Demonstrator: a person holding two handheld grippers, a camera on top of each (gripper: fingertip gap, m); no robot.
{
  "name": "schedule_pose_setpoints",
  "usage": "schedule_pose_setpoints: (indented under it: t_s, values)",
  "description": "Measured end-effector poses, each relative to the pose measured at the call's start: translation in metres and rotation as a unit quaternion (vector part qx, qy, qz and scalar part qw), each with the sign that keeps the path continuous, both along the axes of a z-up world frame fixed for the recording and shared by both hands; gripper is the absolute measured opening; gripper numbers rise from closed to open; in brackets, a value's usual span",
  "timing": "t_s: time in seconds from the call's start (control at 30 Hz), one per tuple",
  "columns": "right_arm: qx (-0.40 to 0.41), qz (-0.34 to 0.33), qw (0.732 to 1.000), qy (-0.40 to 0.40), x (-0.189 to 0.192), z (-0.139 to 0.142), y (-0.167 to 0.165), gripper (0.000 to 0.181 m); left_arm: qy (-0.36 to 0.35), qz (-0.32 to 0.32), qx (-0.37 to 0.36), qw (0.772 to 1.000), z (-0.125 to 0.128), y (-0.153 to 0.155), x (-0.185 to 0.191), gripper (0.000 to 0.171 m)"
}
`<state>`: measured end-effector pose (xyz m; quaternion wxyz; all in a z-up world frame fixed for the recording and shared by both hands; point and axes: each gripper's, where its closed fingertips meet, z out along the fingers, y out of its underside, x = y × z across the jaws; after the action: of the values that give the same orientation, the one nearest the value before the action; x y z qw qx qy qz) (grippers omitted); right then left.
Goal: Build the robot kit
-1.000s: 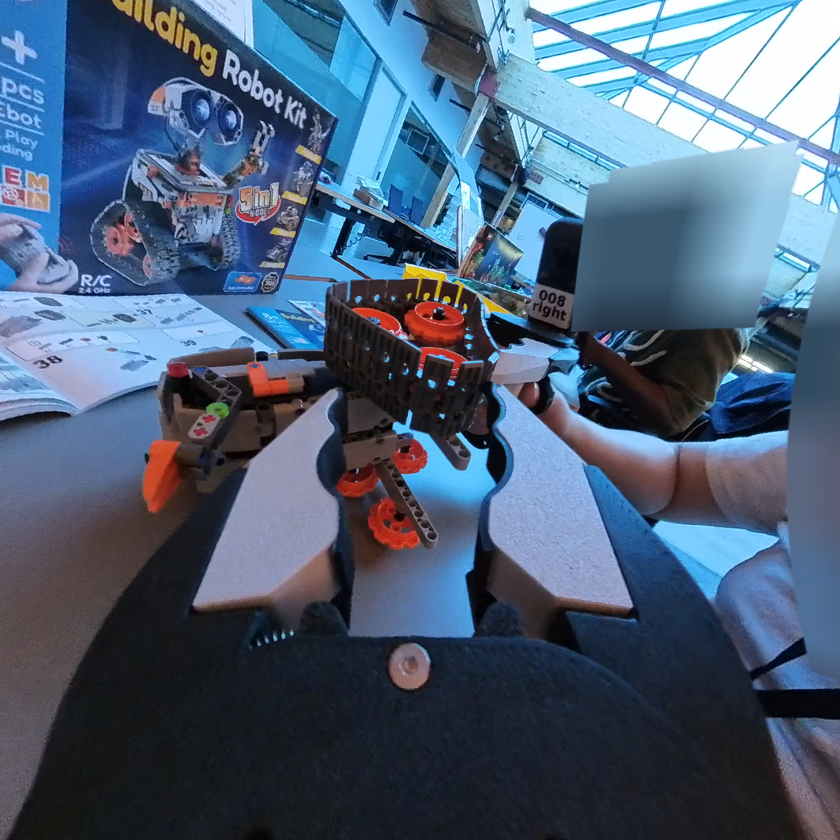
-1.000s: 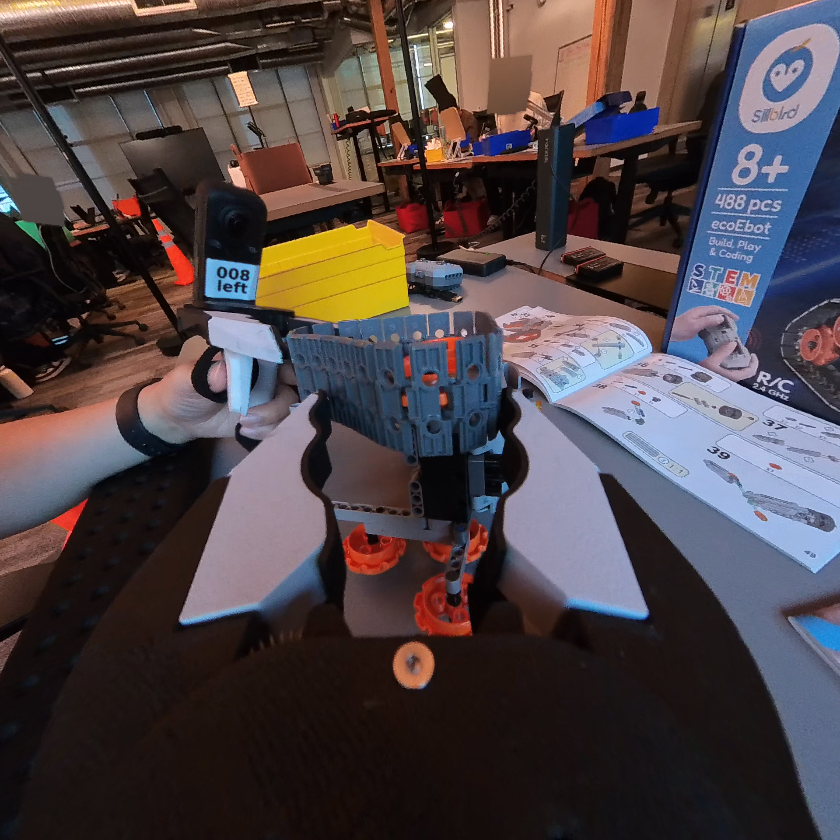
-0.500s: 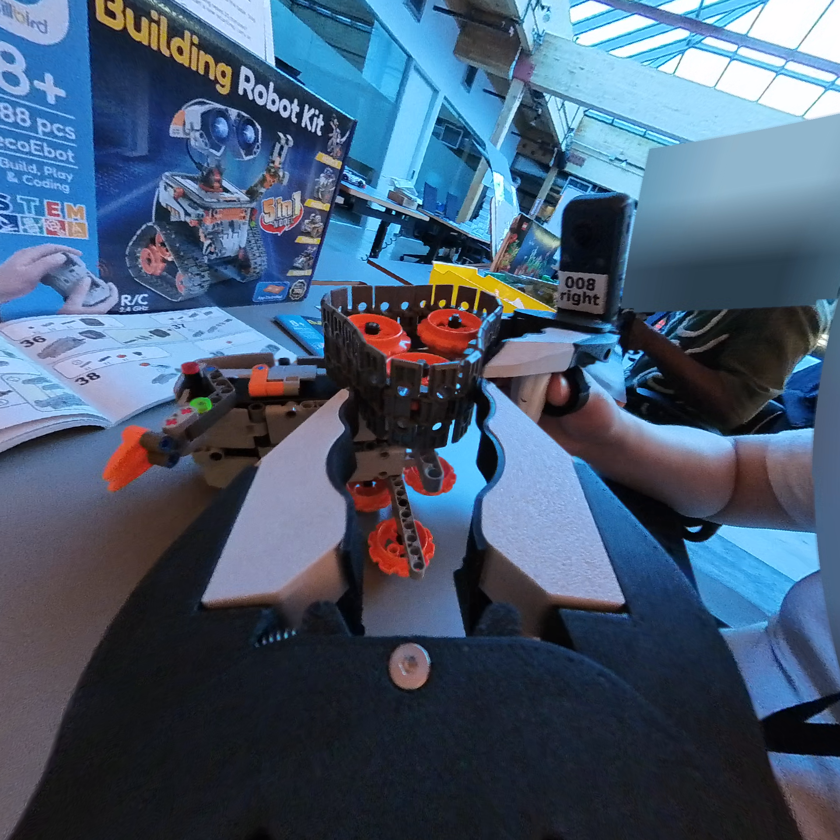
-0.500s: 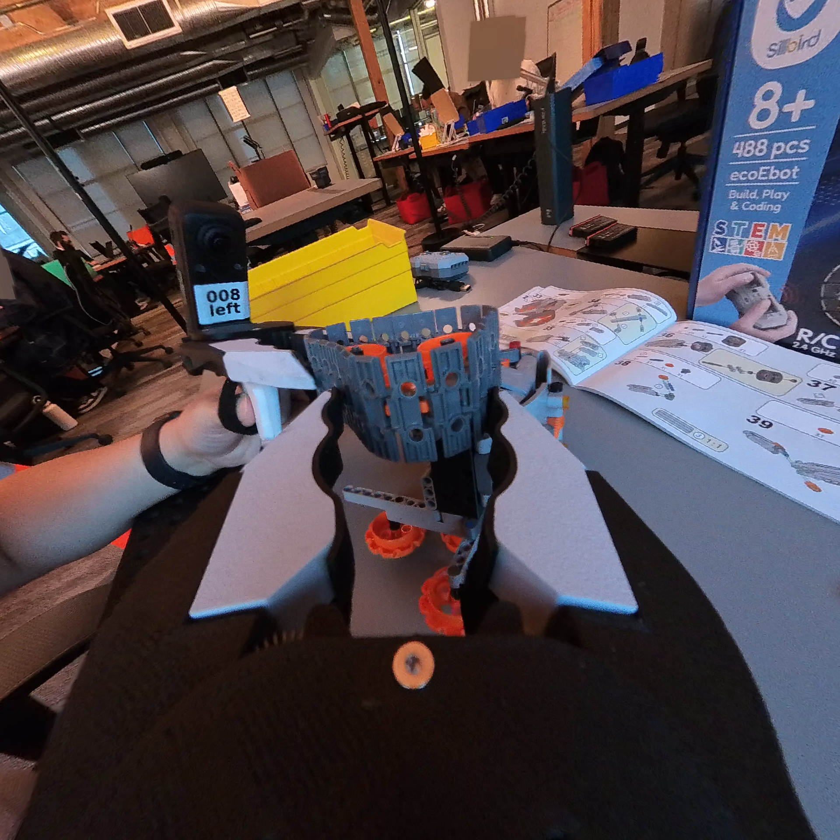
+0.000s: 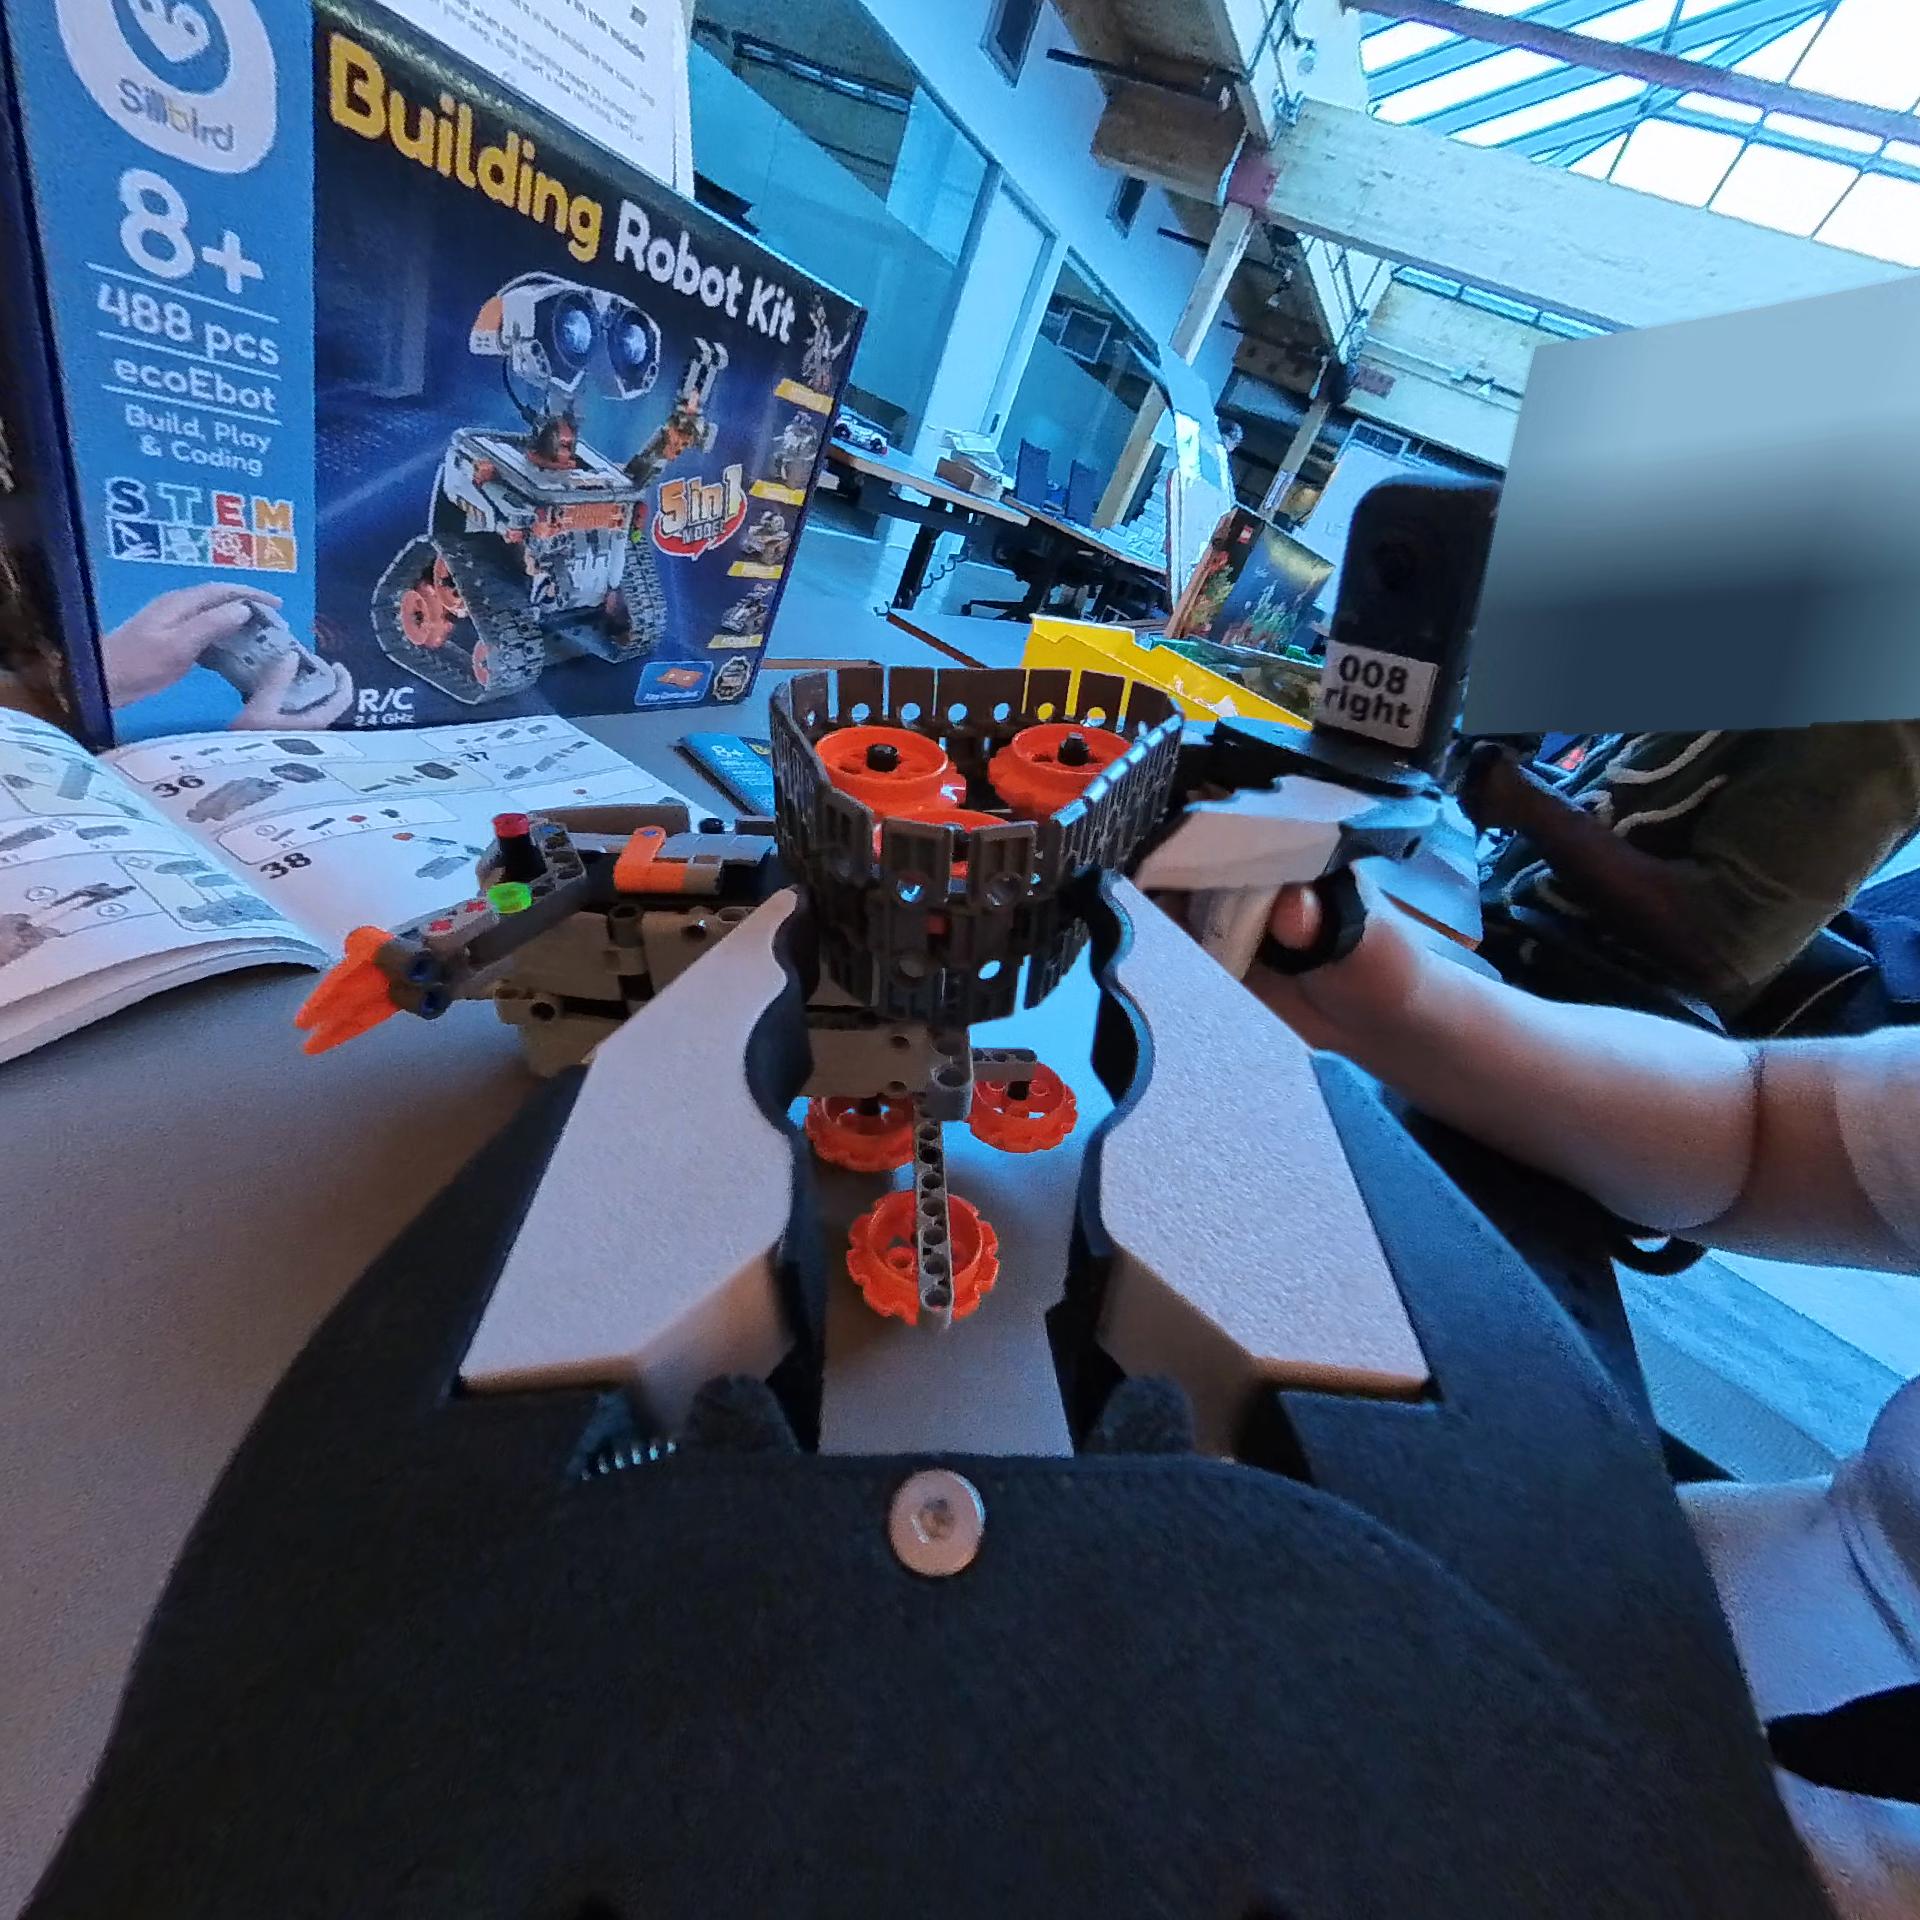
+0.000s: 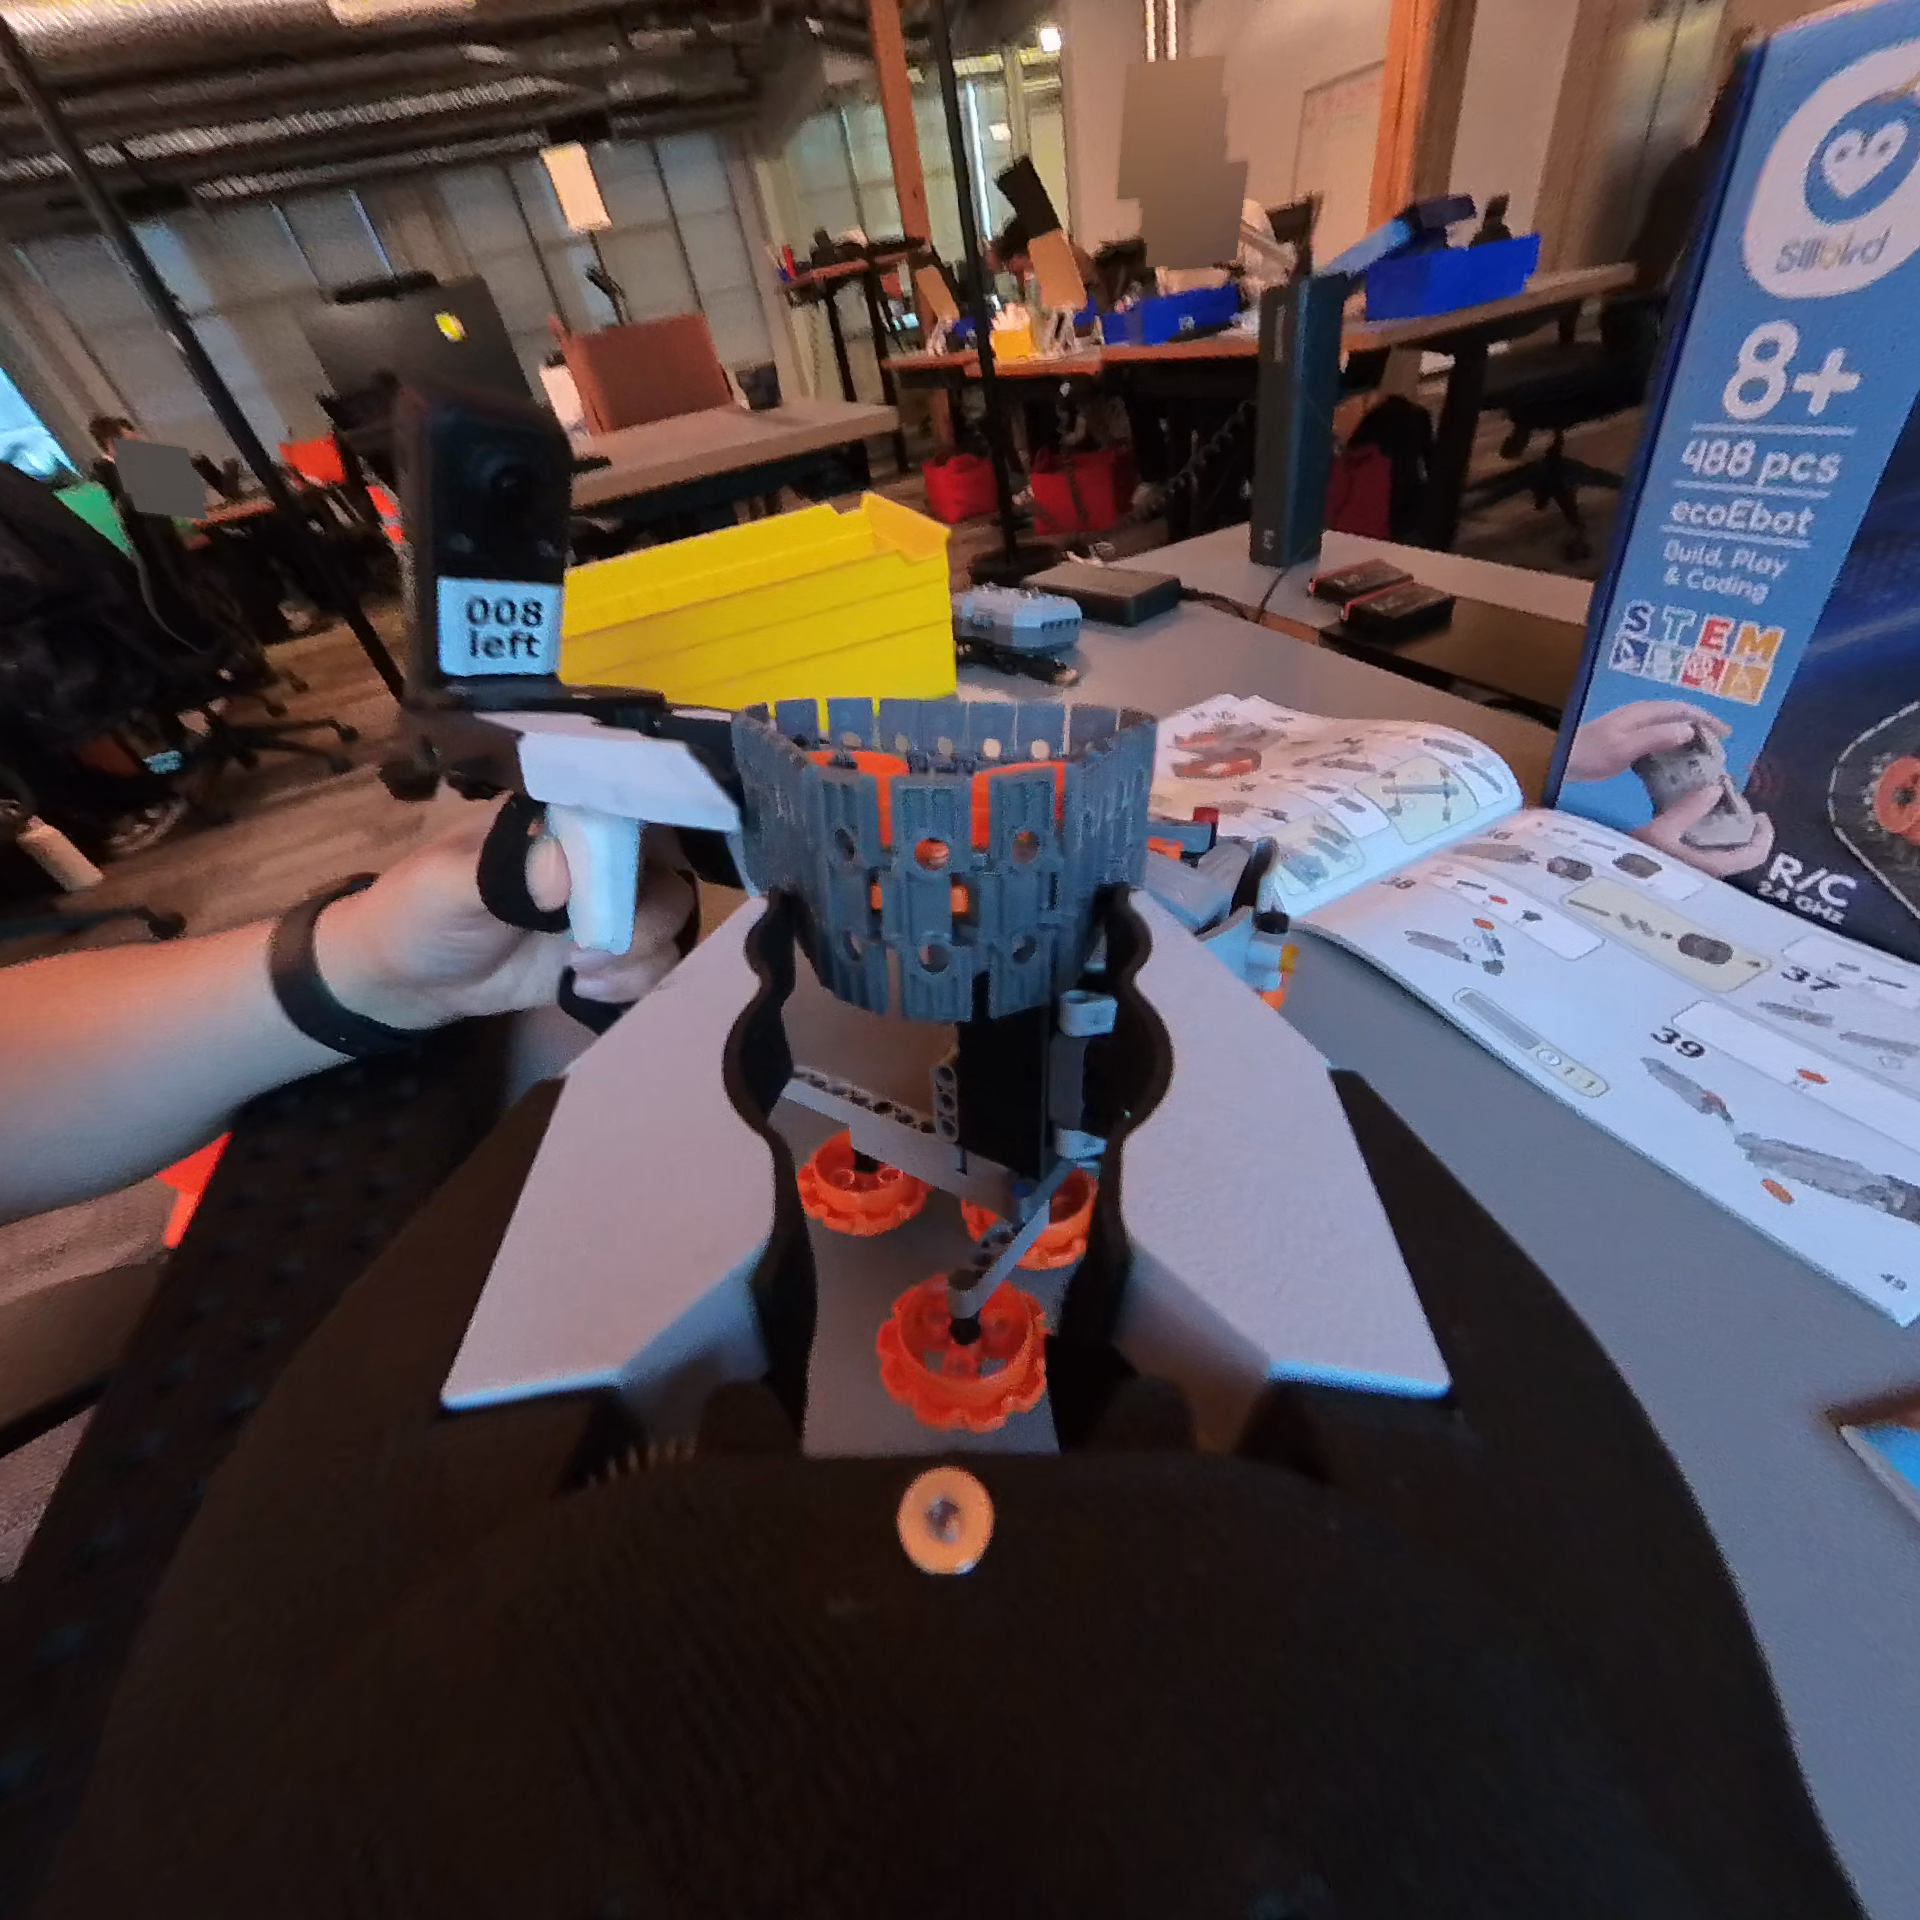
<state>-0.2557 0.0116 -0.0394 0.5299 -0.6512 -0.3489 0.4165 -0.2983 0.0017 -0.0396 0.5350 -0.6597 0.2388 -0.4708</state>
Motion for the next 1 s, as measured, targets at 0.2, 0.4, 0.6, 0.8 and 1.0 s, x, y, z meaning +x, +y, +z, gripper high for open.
schedule_pose_setpoints:
  t_s: [0.2, 0.4, 0.6, 0.8, 1.0]
  values:
    - [-0.015, 0.006, 0.999, 0.027, 0.014, 0.006, 0.002, 0.049, 0.015, 0.001, 0.027, 1.0, 0.002, -0.003, -0.003, 0.037]
    - [-0.021, -0.017, 0.999, 0.031, 0.0, 0.006, 0.011, 0.049, 0.024, 0.043, 0.031, 0.998, 0.003, 0.009, -0.02, 0.034]
    - [0.035, -0.1, 0.993, -0.059, -0.017, 0.007, 0.024, 0.086, 0.092, 0.141, 0.07, 0.983, -0.001, 0.026, -0.056, 0.056]
    - [0.113, -0.095, 0.984, -0.096, 0.027, 0.008, -0.011, 0.096, 0.155, 0.238, 0.111, 0.952, -0.005, 0.018, -0.089, 0.082]
    - [0.033, -0.226, 0.935, -0.272, 0.129, -0.069, 0.001, 0.106, 0.235, 0.317, 0.01, 0.919, -0.041, 0.002, -0.128, 0.088]
